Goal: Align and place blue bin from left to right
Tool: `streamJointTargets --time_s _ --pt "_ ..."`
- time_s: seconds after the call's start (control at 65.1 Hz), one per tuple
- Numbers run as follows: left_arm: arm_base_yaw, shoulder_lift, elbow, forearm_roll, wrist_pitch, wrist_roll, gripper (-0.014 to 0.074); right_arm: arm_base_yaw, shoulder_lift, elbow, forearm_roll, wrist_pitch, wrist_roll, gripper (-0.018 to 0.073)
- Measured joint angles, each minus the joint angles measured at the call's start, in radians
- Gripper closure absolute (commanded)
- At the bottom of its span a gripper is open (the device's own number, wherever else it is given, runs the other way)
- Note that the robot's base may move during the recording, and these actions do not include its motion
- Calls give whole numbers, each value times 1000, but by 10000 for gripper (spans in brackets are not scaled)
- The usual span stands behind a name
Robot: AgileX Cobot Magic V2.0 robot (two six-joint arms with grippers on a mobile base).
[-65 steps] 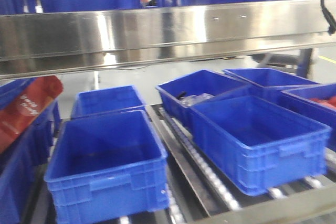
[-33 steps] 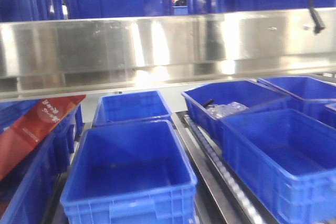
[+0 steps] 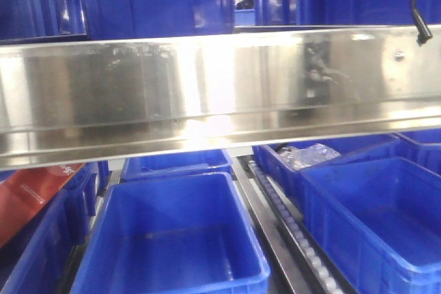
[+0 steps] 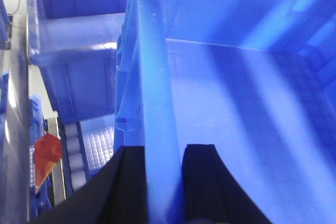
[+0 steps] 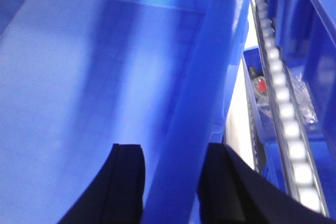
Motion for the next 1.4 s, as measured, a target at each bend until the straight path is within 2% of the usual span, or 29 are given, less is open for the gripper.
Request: streamJointTargets --time_s 1.399 --pt "0 0 0 0 0 0 708 0 0 0 0 0 0 628"
